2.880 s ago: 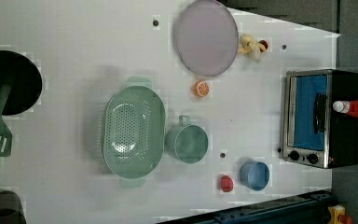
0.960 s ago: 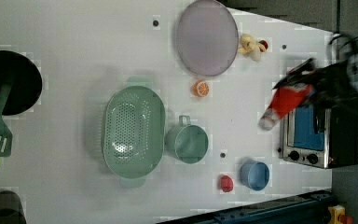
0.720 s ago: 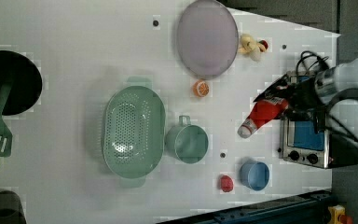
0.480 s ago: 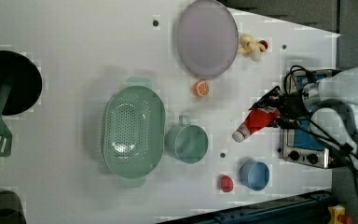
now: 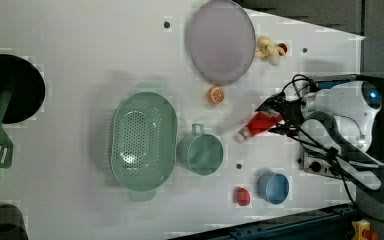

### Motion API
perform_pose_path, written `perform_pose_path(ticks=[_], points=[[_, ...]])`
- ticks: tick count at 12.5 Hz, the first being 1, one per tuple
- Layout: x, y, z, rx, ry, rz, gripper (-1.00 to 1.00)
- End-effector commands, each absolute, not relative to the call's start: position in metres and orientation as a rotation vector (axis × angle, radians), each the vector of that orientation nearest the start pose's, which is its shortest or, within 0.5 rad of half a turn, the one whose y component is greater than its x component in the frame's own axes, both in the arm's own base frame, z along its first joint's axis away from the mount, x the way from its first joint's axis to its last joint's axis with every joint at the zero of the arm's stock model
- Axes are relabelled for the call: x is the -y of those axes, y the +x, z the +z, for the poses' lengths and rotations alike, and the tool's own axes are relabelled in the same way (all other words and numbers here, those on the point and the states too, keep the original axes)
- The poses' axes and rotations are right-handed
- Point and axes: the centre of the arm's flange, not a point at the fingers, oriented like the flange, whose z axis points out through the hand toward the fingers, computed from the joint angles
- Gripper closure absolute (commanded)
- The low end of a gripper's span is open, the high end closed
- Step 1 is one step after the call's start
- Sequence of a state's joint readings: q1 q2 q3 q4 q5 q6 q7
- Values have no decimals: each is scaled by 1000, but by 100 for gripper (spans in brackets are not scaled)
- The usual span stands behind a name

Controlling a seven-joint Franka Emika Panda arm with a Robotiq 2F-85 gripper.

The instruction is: Pick Ketchup from oven and place it on table.

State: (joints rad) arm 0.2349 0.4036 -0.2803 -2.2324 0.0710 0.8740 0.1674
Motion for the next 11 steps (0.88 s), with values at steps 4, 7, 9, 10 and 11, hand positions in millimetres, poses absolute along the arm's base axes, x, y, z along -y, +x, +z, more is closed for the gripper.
perform_pose_path(ticks=[4,7,9,10,11], points=[[16,545,245,-1641,-2748,74,-100],[14,570,354,-1590,-2670,-47,-100],[12,575,432,-1563,-2656,-32,-100],[12,575,467,-1553,-2657,-10,-100],[11,574,498,-1546,-2662,10,-100]])
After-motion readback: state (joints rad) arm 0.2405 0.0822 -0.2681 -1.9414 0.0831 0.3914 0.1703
